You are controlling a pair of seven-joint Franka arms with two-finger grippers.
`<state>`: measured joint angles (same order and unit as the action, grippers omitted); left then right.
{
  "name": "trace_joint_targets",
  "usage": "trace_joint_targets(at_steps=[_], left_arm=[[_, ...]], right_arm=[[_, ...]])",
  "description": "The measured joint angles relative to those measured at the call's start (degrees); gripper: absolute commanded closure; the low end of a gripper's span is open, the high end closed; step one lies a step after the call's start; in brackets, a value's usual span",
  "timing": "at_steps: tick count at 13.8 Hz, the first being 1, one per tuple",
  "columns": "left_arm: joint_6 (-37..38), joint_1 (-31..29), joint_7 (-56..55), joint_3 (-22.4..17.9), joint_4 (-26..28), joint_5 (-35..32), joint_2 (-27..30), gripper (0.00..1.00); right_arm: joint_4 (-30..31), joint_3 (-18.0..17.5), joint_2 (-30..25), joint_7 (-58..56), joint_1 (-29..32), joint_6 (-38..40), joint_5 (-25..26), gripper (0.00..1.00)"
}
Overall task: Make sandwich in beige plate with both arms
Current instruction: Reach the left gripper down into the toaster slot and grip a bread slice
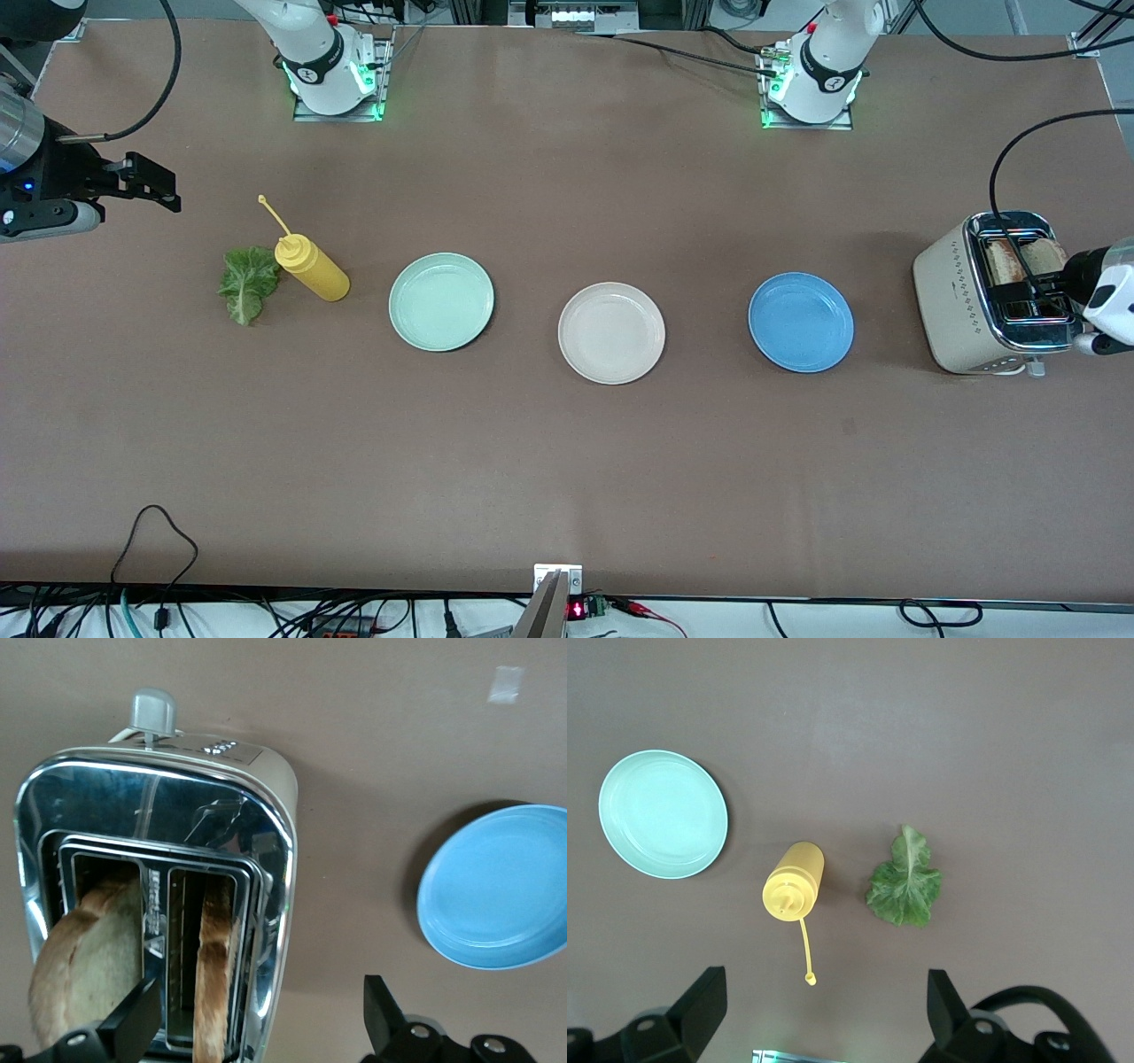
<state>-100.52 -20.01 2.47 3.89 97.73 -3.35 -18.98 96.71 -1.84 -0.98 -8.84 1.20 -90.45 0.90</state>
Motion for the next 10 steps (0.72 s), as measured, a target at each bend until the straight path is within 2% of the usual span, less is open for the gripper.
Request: trace_joint_targets(at_steps=[2, 3, 7, 10], left_arm=[[-0.1, -0.7, 0.0, 0.0, 0.0, -0.1, -1.3, 0.0], [0.0, -1.0, 0.1, 0.0, 0.0, -0.1, -1.7, 0.18], [2.8, -1.3, 0.1, 0.0, 0.2, -0.1, -2.0, 0.54], [4.3, -2.0, 0.1, 0.0, 0.3, -0.1, -2.0, 0.89]], right_arm=[[0.0, 0.0, 0.0, 0.0, 0.0, 0.0, 0.0, 0.0], [0.0, 0.0, 0.0, 0.0, 0.0, 0.0, 0.0, 0.0], [0.0, 0.0, 0.0, 0.0, 0.0, 0.0, 0.0, 0.0], [0.0, 0.0, 0.0, 0.0, 0.0, 0.0, 0.0, 0.0]])
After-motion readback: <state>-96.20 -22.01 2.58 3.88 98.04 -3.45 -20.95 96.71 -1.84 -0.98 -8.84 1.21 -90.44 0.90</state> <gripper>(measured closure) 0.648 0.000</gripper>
